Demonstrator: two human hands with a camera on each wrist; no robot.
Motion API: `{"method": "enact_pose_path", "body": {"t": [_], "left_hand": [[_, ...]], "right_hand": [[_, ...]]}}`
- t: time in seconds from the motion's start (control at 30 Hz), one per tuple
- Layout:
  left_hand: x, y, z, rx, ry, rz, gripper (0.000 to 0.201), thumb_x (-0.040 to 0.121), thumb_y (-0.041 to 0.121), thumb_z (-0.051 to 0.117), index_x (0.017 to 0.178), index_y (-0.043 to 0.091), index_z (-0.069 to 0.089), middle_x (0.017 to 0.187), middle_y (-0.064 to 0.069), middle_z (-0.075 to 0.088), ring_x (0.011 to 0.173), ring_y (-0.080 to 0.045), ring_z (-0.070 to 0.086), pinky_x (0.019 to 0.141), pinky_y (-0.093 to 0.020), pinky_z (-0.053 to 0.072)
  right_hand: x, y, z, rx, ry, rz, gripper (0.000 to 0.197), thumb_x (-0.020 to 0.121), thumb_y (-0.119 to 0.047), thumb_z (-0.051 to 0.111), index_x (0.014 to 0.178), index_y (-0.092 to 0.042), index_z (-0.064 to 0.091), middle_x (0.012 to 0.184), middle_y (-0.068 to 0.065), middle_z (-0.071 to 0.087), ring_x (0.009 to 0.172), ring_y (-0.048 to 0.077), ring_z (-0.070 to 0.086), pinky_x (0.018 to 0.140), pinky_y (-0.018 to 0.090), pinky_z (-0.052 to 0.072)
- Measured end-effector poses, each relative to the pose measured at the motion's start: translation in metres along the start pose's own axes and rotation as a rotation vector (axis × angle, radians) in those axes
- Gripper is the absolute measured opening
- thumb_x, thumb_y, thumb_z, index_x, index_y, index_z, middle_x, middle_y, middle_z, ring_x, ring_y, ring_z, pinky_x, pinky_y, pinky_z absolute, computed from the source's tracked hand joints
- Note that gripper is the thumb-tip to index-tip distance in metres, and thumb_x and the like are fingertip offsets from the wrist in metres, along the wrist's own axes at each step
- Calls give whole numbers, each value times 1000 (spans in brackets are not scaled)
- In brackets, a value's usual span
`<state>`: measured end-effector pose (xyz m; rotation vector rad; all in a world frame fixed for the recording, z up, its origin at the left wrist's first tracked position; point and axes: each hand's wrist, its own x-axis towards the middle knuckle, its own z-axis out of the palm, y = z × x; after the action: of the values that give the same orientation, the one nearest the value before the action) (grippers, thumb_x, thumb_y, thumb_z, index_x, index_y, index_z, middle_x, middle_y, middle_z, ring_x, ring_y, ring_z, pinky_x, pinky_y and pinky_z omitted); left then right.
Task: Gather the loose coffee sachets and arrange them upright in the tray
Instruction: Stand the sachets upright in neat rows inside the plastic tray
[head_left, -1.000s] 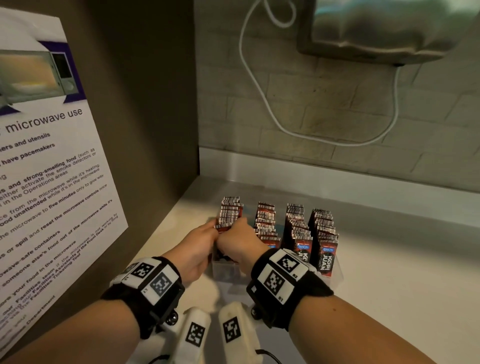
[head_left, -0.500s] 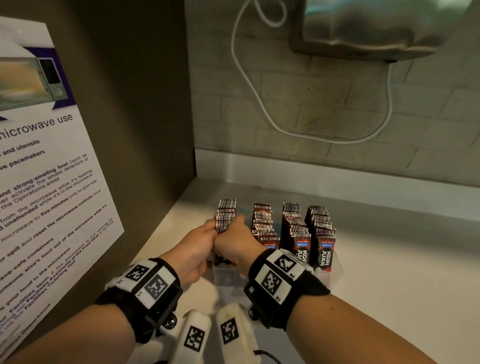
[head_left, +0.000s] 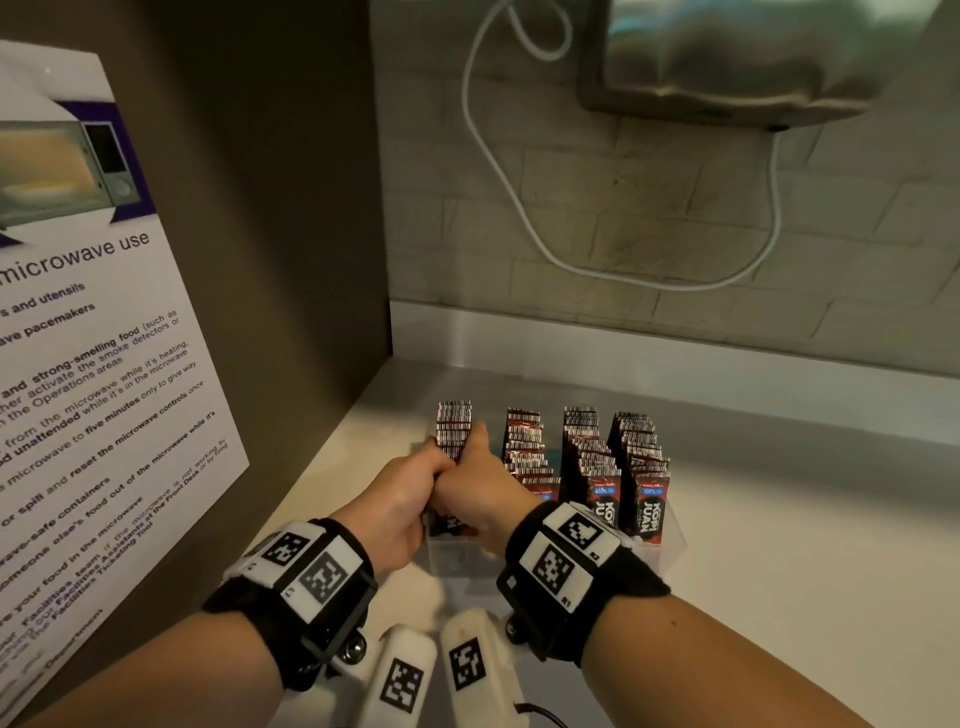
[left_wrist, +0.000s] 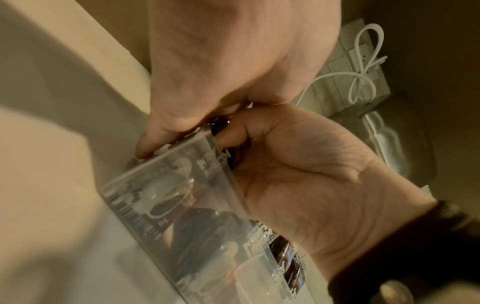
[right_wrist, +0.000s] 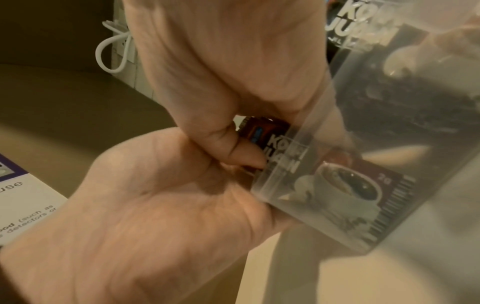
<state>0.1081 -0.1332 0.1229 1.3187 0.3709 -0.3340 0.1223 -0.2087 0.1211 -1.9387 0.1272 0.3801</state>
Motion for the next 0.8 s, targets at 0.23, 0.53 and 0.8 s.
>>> {"method": "enact_pose_path", "body": {"t": [0.23, 0.53, 0.8], "left_hand": [[-20, 20, 1, -7, 189, 198, 14, 98, 24, 43, 98, 18, 56, 83, 4, 65, 83, -12, 53, 71, -27, 36], [-60, 27, 39, -255, -123, 287, 50, 99, 42, 34, 137, 14, 50, 139, -6, 53, 131, -17, 47, 103, -27, 33], [-54, 3, 76, -115, -147, 202, 63, 95, 57, 28, 151, 27, 25, 150, 12, 34, 109, 8, 38, 106, -27, 18]], "right_hand": [[-35, -24, -29, 13, -1, -139, 98, 80, 1, 57, 153, -22, -4, 143, 11, 42, 107, 21, 59, 90, 36, 53], [-70, -28, -108, 207, 288, -260, 49, 87, 5, 51, 134, -11, 49, 110, 7, 61, 78, 10, 55, 73, 22, 45], [-47, 9, -87, 72, 127, 41, 29, 78, -3, 56, 106, -4, 47, 96, 21, 60, 83, 35, 60, 72, 43, 49]]}}
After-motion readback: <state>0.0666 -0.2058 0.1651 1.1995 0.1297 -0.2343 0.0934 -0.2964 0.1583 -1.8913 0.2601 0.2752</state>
